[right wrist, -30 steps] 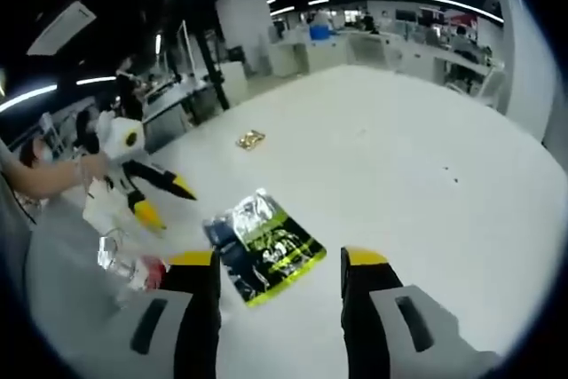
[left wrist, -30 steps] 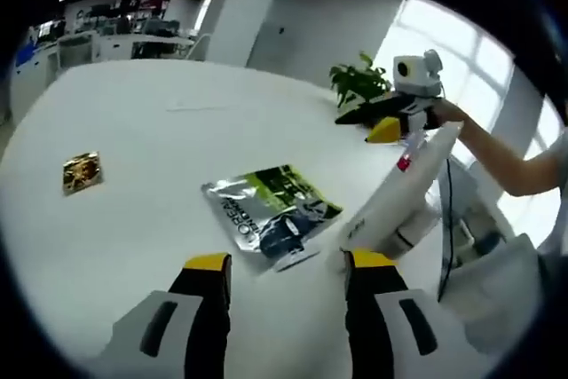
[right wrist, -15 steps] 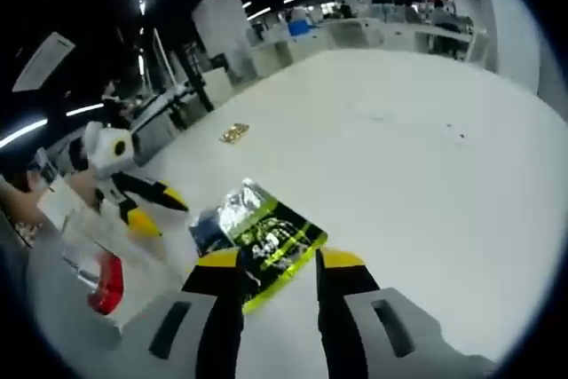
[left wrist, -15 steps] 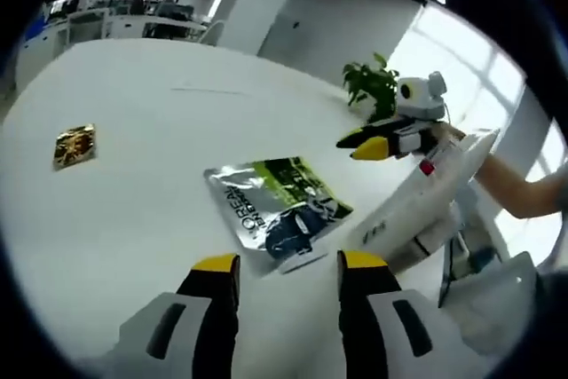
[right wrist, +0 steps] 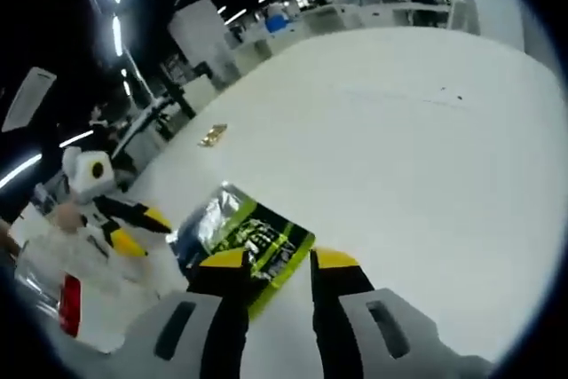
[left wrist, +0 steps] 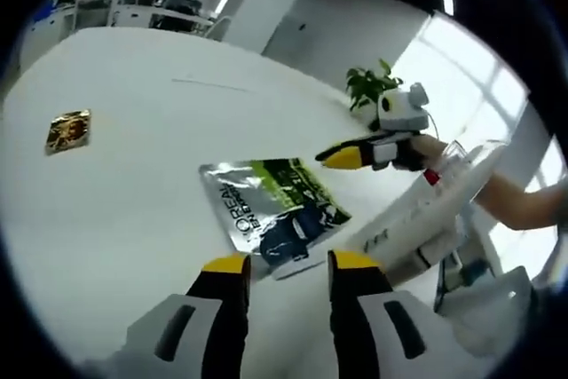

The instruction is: Arrange the skincare products in the storage area until every visible bottle or jar stands upright without overlapping.

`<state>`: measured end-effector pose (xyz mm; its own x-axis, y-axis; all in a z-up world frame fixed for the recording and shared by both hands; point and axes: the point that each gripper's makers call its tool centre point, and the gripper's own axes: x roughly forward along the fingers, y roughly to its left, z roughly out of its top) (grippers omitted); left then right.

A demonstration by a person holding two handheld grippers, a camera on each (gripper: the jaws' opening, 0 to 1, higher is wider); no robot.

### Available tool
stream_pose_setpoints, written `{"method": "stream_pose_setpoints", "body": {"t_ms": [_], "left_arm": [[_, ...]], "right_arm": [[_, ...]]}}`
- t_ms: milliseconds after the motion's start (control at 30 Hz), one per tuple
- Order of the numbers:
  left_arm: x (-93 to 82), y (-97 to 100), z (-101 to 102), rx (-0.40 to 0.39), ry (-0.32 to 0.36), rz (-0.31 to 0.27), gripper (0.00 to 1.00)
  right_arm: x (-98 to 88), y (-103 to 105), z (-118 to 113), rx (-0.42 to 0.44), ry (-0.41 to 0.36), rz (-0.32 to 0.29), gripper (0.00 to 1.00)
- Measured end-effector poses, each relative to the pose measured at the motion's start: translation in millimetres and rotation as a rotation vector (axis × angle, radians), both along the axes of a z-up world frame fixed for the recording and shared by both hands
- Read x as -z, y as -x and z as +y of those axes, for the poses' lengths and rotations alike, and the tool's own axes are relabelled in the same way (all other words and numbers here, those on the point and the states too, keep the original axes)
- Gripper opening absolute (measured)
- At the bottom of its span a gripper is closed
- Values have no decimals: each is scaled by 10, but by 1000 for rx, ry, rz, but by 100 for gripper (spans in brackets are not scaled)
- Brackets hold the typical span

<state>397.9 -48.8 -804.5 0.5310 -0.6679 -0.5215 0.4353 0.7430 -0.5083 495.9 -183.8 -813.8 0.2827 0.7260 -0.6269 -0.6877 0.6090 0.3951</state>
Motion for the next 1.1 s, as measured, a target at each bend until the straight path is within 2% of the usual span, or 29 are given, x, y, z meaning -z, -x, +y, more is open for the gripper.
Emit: {"method": "stream_pose_setpoints", "body": {"t_ms": [100, 367, 567, 767, 867, 933, 1033, 1100], "left_arm": [[1, 17, -39, -13, 12, 5, 29], [27, -23, -34, -39, 38, 16, 28], [36, -6, -127, -73, 81, 45, 26], [26, -41, -114, -107, 109, 47, 26], [55, -83, -61, -118, 121, 55, 25], [70, -112, -13, -125, 121, 52, 24], [87, -142, 66, -137, 124, 50, 24], [101, -154, 118, -138, 122, 53, 24]], "right_arm": [[59, -37, -18, 16, 5, 8, 26], [59, -3, 60, 46, -89, 91, 24], [76, 38, 106, 53, -154, 151, 24], [68, 136, 107, 58, -176, 175, 24], [96, 177, 88, 57, -159, 168, 19], [114, 168, 74, 60, -139, 141, 17], [109, 176, 81, 56, -155, 163, 16], [136, 148, 52, 57, -139, 150, 11]]}}
